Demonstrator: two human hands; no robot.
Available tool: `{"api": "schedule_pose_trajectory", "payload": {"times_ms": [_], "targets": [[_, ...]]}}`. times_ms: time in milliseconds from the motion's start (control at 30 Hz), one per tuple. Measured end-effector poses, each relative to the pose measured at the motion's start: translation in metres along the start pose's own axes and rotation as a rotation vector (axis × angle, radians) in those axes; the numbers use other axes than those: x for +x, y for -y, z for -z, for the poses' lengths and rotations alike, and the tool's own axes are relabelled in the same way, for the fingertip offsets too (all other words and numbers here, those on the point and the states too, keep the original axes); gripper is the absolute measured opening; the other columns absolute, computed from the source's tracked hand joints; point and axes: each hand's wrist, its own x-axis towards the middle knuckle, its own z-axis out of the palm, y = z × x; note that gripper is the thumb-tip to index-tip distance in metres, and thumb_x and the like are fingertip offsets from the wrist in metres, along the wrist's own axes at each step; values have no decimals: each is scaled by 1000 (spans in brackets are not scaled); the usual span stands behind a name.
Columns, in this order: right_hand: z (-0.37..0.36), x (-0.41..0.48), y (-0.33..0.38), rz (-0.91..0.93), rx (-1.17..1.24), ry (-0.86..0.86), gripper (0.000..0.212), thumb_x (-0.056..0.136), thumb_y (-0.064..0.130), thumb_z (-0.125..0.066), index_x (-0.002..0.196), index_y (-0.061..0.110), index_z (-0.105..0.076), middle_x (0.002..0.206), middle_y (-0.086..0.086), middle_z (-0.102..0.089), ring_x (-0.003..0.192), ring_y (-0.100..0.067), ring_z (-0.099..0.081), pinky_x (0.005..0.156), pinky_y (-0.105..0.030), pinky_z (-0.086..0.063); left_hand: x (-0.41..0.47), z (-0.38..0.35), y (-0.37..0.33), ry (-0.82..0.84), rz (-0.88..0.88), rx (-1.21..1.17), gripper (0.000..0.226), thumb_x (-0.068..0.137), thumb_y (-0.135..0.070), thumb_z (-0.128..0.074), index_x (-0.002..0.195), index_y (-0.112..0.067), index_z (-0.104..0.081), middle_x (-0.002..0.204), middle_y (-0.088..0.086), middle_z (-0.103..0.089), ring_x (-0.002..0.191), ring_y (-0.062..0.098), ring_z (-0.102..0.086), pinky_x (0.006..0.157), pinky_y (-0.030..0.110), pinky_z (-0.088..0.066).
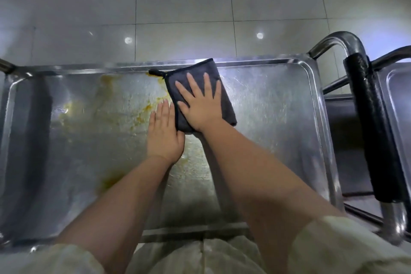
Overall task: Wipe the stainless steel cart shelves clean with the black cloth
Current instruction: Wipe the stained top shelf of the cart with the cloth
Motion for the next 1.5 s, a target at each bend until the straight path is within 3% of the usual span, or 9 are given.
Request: {"api": "schedule_pose_trajectory", "payload": {"times_ms": [100, 367, 533, 600, 700, 800, 1100, 1300, 1500], "targets": [[2, -4, -30, -35, 6, -34, 57, 98, 61, -19, 151, 49, -4, 164, 10, 5, 149, -32, 12, 113, -57, 15, 1, -2, -1, 18, -21, 29, 68, 92, -32, -25, 154, -5, -13, 162, 14, -10, 150, 27, -5, 121, 45, -4], [26, -59, -212, -568, 80, -75, 58, 98, 61, -17, 151, 48, 0, 164, 10, 6, 149, -31, 11, 116, -60, 5, 3, -7, -1, 44, -7, 95, 64, 98, -38, -12, 155, -11, 0, 163, 9, 2, 150, 23, 6, 121, 44, 3], [23, -48, -187, -676, 89, -79, 59, 98, 59, -12, 153, 44, 7, 163, 7, 13, 148, -36, 15, 114, -64, 7, 3, -5, 1, 45, -8, 62, 62, 100, -34, -18, 155, -11, -2, 163, 8, 2, 150, 21, 6, 121, 43, 4], [18, -30, -146, -590, 81, -83, 60, 99, 59, -13, 153, 43, 8, 163, 5, 15, 147, -38, 15, 113, -65, 9, 2, -2, 2, 40, -20, 30, 63, 97, -32, -17, 155, -11, -5, 163, 7, 1, 150, 20, 6, 121, 40, 7], [5, -12, -67, -202, 0, -71, 59, 99, 59, -13, 152, 43, 6, 163, 6, 13, 147, -37, 15, 110, -62, 18, 5, 4, 3, 20, -20, -92, 62, 95, -23, -29, 155, -11, -15, 163, 6, -8, 150, 19, -1, 120, 34, 7], [-2, -8, -21, 73, -52, -29, 57, 99, 59, -13, 153, 45, 0, 164, 5, 6, 148, -34, 13, 115, -61, 10, 6, 10, 8, 27, -52, -106, 59, 99, -14, -36, 155, -10, -18, 162, 9, -11, 150, 22, -5, 121, 36, 2], [-43, -126, -32, 141, -6, -128, 58, 99, 56, -30, 153, 38, -22, 163, 0, -15, 149, -39, -6, 116, -63, -1, -5, 5, 24, 45, -30, 37, 61, 100, -32, -21, 155, -8, -8, 163, 13, -4, 150, 27, 3, 120, 49, 3], [-80, -231, -34, 165, -38, -105, 60, 97, 56, -35, 153, 39, -24, 162, 0, -19, 148, -40, -8, 113, -67, -11, -5, -6, 27, 25, -48, 97, 63, 98, -37, -12, 155, -10, -7, 163, 10, -6, 150, 24, 2, 119, 45, 10], [-39, -123, -39, 45, -50, -120, 59, 99, 58, -28, 153, 44, -13, 164, 2, -8, 148, -40, -2, 114, -66, -3, -6, -5, 27, 11, -50, 69, 62, 98, -35, -14, 155, -11, -8, 163, 10, -7, 150, 24, 1, 120, 47, 8]]}}
